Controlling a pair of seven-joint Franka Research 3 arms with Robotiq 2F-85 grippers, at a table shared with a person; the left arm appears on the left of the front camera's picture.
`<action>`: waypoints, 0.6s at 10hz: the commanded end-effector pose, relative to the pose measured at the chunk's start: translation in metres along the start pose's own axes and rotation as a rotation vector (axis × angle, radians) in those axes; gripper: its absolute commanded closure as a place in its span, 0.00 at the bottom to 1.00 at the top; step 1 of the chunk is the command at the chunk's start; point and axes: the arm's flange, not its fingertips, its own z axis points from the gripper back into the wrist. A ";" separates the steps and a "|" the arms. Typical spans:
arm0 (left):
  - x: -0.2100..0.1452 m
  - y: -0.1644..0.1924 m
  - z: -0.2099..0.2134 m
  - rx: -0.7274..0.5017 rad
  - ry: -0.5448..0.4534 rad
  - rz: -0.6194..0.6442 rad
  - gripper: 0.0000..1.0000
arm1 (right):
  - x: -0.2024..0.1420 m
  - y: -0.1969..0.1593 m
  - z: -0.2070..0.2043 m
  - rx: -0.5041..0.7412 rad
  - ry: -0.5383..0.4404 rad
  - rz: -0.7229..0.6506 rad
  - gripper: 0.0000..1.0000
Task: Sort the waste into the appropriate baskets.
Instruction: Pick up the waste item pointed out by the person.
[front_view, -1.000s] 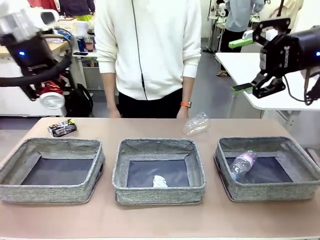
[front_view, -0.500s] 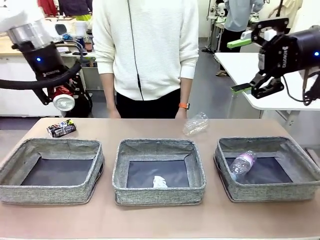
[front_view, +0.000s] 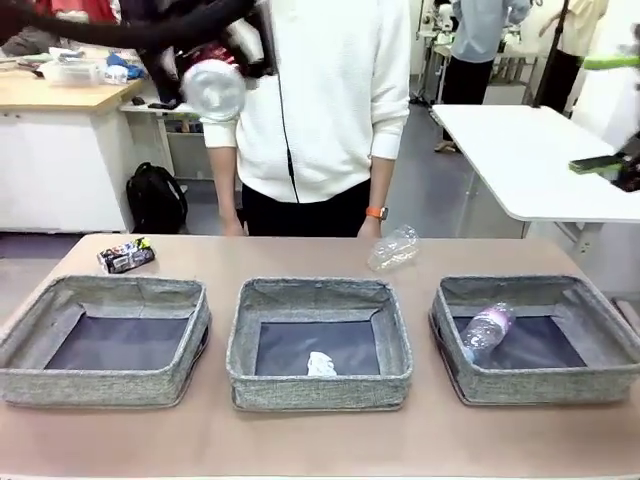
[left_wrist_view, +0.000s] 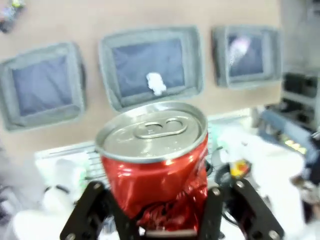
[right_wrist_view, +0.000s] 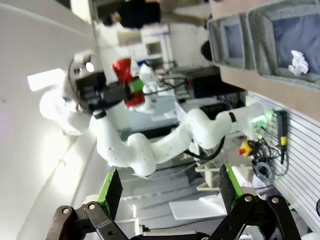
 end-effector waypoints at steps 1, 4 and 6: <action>0.029 -0.026 0.023 0.116 0.034 -0.003 1.00 | 0.000 -0.024 0.018 0.035 -0.085 -0.011 0.00; 0.023 -0.058 0.041 0.178 0.094 -0.017 1.00 | 0.000 0.000 0.000 0.000 0.000 0.000 0.00; 0.027 -0.071 0.049 0.190 0.051 -0.005 1.00 | 0.000 0.000 0.000 0.000 0.000 0.000 0.00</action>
